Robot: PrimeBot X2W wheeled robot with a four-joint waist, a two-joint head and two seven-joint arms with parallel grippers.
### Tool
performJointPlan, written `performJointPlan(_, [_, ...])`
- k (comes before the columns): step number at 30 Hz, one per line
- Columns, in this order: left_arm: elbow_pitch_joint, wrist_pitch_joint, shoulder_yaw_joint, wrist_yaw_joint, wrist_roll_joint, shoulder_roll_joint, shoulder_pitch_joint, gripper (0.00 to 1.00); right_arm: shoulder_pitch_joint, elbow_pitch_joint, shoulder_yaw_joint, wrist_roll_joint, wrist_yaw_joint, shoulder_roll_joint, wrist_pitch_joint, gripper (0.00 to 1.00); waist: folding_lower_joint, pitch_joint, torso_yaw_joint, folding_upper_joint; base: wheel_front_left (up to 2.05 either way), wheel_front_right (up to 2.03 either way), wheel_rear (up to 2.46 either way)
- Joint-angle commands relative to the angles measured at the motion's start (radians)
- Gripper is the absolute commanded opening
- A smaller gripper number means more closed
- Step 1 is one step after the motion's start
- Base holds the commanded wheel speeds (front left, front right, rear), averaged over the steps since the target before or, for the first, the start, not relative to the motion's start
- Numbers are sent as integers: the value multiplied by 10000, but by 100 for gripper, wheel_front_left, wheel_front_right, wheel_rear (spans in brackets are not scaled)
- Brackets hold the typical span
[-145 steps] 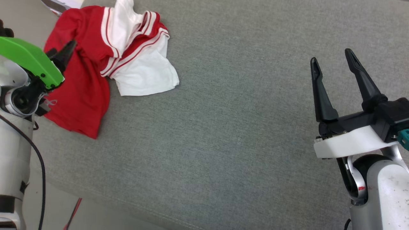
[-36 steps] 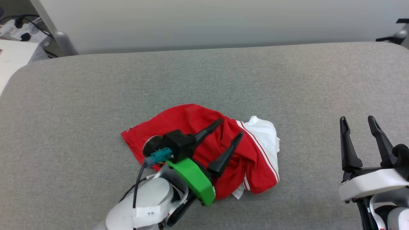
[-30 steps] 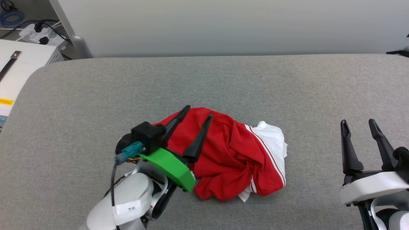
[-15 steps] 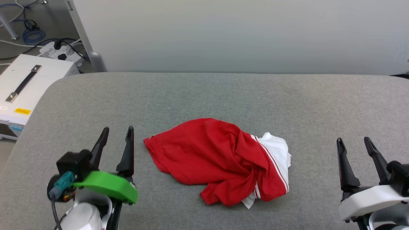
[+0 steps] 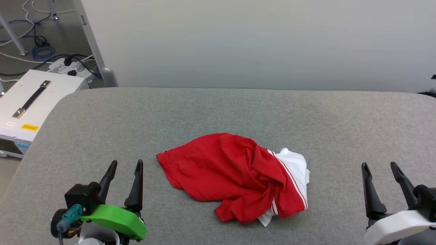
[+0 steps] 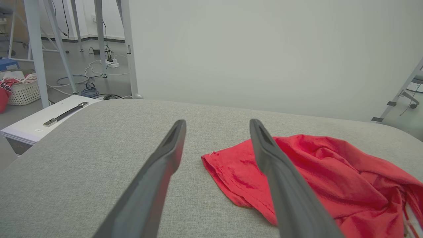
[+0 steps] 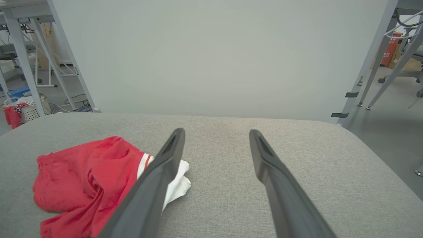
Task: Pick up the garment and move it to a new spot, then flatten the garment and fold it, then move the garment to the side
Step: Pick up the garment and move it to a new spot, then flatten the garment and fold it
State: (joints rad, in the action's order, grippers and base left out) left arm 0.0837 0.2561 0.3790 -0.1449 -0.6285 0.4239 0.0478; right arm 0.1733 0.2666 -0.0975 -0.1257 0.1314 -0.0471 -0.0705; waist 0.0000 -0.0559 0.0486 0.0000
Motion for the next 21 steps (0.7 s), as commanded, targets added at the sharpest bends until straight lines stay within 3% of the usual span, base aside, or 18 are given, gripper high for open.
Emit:
performJointPlan(1, [6,56,-14,27,33,43,-133,100,132,51,-12,34,-7,-31,-23,100,0,14,-24,0,0,0,0])
performJointPlan(13, [50,-25,33,40,-66,40,18,100,68,17,-6,-23,-7,-31,2,100,0,102,-79,0,0,0,0])
performJointPlan(21, [-94,-1246,999,709,140,-90,1308,100,-185,35,42,43,-7,-31,1,100,0,663,-52,0,0,0,0])
